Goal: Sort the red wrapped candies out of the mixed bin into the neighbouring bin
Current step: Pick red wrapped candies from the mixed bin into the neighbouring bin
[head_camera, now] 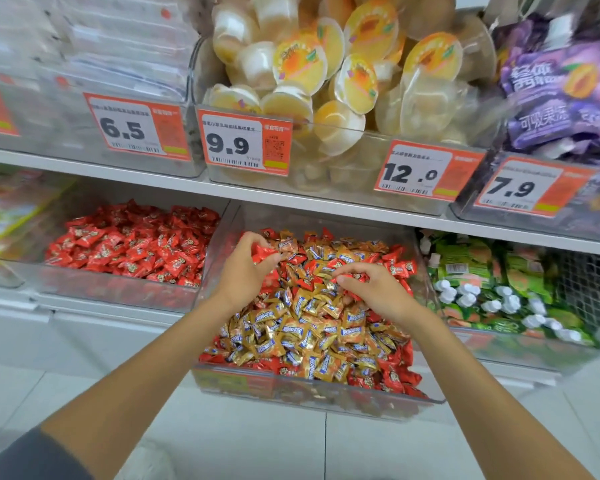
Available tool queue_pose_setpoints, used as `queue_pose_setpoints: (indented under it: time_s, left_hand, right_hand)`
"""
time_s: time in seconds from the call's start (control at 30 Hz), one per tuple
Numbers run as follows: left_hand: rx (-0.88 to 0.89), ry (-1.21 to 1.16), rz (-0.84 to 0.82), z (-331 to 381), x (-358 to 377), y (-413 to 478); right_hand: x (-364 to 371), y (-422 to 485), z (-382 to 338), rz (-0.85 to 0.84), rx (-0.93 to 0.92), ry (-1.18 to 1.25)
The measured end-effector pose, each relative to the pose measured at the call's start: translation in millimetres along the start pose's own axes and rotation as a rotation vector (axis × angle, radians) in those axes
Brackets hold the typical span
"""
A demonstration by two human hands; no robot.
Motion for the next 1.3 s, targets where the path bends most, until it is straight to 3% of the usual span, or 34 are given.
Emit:
queue_pose_setpoints:
  time_s: [0.13, 0.3, 0.5, 0.7, 0.87, 1.03, 1.3]
  left_hand:
    - [-0.207, -0.384, -0.213, 7, -3, -12]
    - [-0.321, -0.378, -0.336, 8, -1, -15]
    - [-0.435, -0.609, -0.446, 15, -5, -22]
    - [-0.221, -0.464, -0.298, 22, -35, -15]
    - [0.023, -0.233, -0.120, 31, -67, -10]
    - [0.048, -0.080, 0.015, 10, -94, -6]
    - [0.021, -0.125, -0.010, -19, -89, -6]
  right_hand:
    - [4, -2, 0, 0.016, 0.013, 0.050]
    - [8, -8, -1, 0.003, 0.013, 0.038]
    - [7, -11, -1, 0.015, 0.029, 0.022]
    - [19, -4, -13, 0.014, 0.015, -0.012]
    - [62, 20, -34, -0.050, -0.070, -0.192]
    - [91, 41, -39, -0.170, -0.152, -0.708]
    - [71, 45, -49, -0.040, -0.159, -0.344]
Point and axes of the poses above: each hand's wrist, its own y-axis towards the middle knuckle, its own x-axis out of the palm, z = x × y, the point moved 4 cm from there along y, towards the middle knuckle, and after that the axes turned 9 degrees about -x, right-handed, at the moved point
